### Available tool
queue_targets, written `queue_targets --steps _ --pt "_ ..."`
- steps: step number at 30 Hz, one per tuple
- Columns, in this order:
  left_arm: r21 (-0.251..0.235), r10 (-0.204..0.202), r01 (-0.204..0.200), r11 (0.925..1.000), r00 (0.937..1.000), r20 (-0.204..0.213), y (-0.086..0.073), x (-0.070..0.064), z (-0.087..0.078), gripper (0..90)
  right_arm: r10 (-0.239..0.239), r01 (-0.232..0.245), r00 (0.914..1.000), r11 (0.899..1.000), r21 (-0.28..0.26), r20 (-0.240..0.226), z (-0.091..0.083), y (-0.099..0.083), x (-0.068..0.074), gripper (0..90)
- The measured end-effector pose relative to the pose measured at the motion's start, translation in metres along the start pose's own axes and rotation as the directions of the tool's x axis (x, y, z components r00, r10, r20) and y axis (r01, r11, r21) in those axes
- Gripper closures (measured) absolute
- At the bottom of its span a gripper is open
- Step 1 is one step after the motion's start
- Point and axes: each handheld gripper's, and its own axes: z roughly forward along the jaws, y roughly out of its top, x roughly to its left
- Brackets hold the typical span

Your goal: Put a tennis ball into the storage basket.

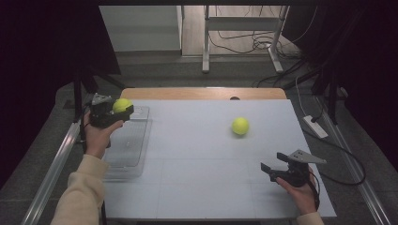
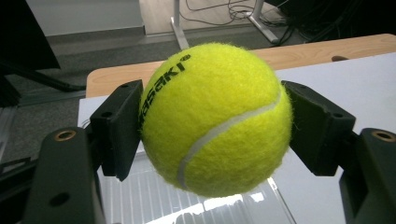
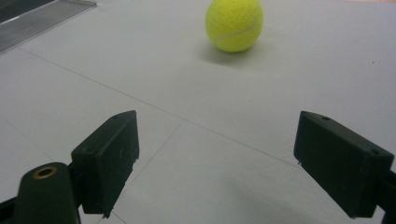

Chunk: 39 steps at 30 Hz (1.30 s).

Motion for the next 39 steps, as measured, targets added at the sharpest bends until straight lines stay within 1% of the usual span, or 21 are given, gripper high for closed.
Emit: queue_targets --steps 7,14,19,20,29,35,39 --pt "0.018 0.007 -0.006 0.9998 0.9997 -0.023 0.002 0.006 0.004 26.9 0.0 0.0 1.0 1.0 0.001 0.0 0.0 0.0 0.0 14.5" --pt "0.039 0.005 -0.003 0.9992 0.9987 -0.051 0.004 0.013 0.008 26.8 0.001 -0.001 1.0 1.0 0.002 0.001 0.0 0.0 0.0 14.5" --pt "0.048 -0.005 0.008 0.9988 0.9979 -0.064 0.006 0.017 0.012 26.8 0.003 -0.004 1.0 1.0 0.002 0.001 0.001 0.0 -0.001 14.5" --pt "0.057 -0.006 0.01 0.9983 0.9974 -0.072 0.007 0.019 0.014 26.8 0.002 -0.002 1.0 1.0 0.004 0.002 0.001 0.0 -0.001 14.5" --pt "0.078 -0.013 0.019 0.9967 0.9963 -0.085 0.008 0.022 0.022 26.8 0.003 -0.003 1.0 1.0 0.007 0.002 0.001 0.0 -0.001 14.5" --pt "0.114 -0.015 0.026 0.9932 0.9955 -0.094 0.006 0.026 0.026 26.8 0.005 -0.005 1.0 1.0 0.004 0.0 0.001 0.0 -0.001 14.5" --pt "0.126 -0.02 0.032 0.9916 0.9952 -0.096 0.005 0.029 0.027 26.8 0.004 -0.004 1.0 1.0 0.006 0.001 0.001 0.0 0.0 14.6"
